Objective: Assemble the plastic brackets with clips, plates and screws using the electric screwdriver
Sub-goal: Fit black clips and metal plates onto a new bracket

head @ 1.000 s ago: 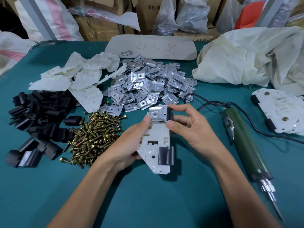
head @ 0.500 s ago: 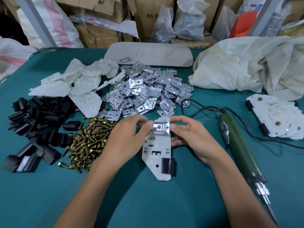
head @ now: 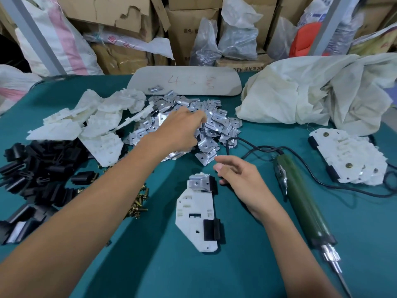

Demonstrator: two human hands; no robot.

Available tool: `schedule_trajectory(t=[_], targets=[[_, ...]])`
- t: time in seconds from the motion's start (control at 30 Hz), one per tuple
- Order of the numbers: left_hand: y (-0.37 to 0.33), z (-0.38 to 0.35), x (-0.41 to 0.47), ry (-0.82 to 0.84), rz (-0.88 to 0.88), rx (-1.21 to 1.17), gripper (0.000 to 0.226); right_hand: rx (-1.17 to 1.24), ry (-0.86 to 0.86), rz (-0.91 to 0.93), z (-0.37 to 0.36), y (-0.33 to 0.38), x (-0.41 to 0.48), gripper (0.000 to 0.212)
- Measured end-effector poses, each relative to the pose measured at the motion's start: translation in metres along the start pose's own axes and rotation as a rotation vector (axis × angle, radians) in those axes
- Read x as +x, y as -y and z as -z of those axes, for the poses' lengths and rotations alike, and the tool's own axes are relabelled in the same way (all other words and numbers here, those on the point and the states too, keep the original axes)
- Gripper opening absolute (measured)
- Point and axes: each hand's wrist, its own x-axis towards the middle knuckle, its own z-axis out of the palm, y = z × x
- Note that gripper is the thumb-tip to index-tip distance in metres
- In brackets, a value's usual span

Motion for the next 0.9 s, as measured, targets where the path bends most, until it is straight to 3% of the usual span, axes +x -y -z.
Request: schedule_trajectory(t=[0.1, 0.17, 0.4, 0.47, 0.53, 0.57, 0.67, 0.8, 0.9], targets=[[0.011, 0.004, 0.001, -0.012, -0.019, 0.072, 0.051, 0.000, 0.015, 0.001, -0.003, -0.002, 0.001, 0.017], [0.004, 0.007, 0.001, 0.065, 0.002, 0.044, 0.051, 0.001, 0.015, -0.004, 0.001, -0.005, -0.002, 0.020], [0.000, 0.017, -0.046, 0.137, 0.392, -0.462, 0.045, -0.011, 0.019, 0.000, 0.007, -0.002, 0.001, 0.023], [0.003, 0.013, -0.066, 0.174, 0.444, -0.276, 0.047, -0.024, 0.014, 0.006, 0.008, 0.001, 0.004, 0.022], [0.007, 0.009, -0.086, 0.137, 0.426, 0.019, 0.048, -0.032, 0.011, 0.005, 0.009, 0.002, 0.003, 0.021], [0.010, 0.010, -0.095, 0.104, 0.399, 0.042, 0.045, -0.037, 0.010, 0.005, 0.009, 0.003, 0.003, 0.021], [0.016, 0.016, -0.111, 0.180, 0.263, -0.149, 0.038, -0.044, 0.006, 0.000, 0.009, 0.003, 0.001, 0.020], [0.016, 0.004, -0.112, 0.332, 0.159, -0.017, 0.063, -0.047, -0.008, -0.001, 0.007, 0.006, -0.002, 0.020], [0.021, -0.001, -0.108, 0.301, 0.137, -0.017, 0.053, -0.067, -0.020, 0.001, 0.007, 0.009, -0.008, 0.017]])
